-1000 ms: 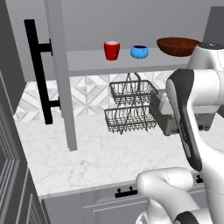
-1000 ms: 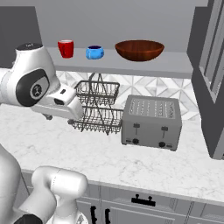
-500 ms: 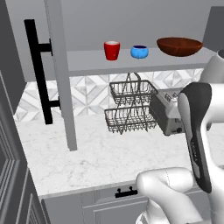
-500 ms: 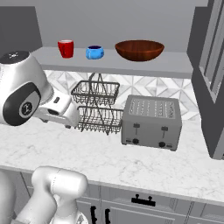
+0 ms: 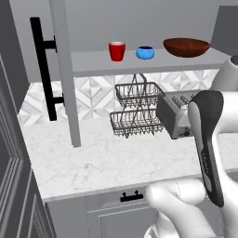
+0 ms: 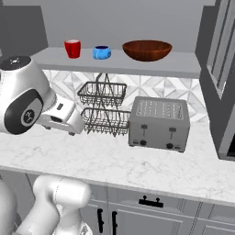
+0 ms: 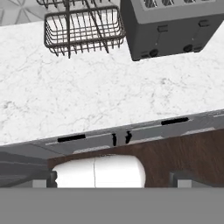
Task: Gather all objects into one cabinet and sort the glasses and bowls to opposite sides.
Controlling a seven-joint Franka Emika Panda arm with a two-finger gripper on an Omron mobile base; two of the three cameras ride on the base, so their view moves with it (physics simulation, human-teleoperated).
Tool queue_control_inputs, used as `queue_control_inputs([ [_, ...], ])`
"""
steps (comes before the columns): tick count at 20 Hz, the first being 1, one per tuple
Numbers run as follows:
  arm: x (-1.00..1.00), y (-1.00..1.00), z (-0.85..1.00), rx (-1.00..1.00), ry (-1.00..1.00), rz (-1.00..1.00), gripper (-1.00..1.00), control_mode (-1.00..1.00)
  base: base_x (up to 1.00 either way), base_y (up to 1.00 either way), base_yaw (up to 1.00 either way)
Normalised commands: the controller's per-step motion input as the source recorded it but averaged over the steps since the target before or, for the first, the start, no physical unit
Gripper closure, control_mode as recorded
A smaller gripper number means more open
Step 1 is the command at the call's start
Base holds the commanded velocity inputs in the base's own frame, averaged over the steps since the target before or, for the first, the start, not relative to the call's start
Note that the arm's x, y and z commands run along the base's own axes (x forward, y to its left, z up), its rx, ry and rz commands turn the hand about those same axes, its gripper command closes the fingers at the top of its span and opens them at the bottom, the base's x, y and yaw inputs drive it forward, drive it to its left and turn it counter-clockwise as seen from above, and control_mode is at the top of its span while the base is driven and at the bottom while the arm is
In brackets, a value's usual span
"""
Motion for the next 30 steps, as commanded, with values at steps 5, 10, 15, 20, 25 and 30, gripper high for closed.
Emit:
queue_control_inputs([
  [5,0.00,0.00,0.00,0.00,0.00,0.00,-1.00,1.00,-1.00,-0.17,0.00],
  [10,0.00,0.00,0.00,0.00,0.00,0.00,-1.00,1.00,-0.89,-0.23,0.00],
  [15,0.00,0.00,0.00,0.00,0.00,0.00,-1.00,1.00,-0.58,-0.57,-0.20],
  [20,0.00,0.00,0.00,0.00,0.00,0.00,-1.00,1.00,-0.13,-0.46,-0.78],
  [25,0.00,0.00,0.00,0.00,0.00,0.00,-1.00,1.00,0.00,-0.33,-0.78],
  [30,0.00,0.00,0.00,0.00,0.00,0.00,-1.00,1.00,0.00,-0.23,-0.74],
])
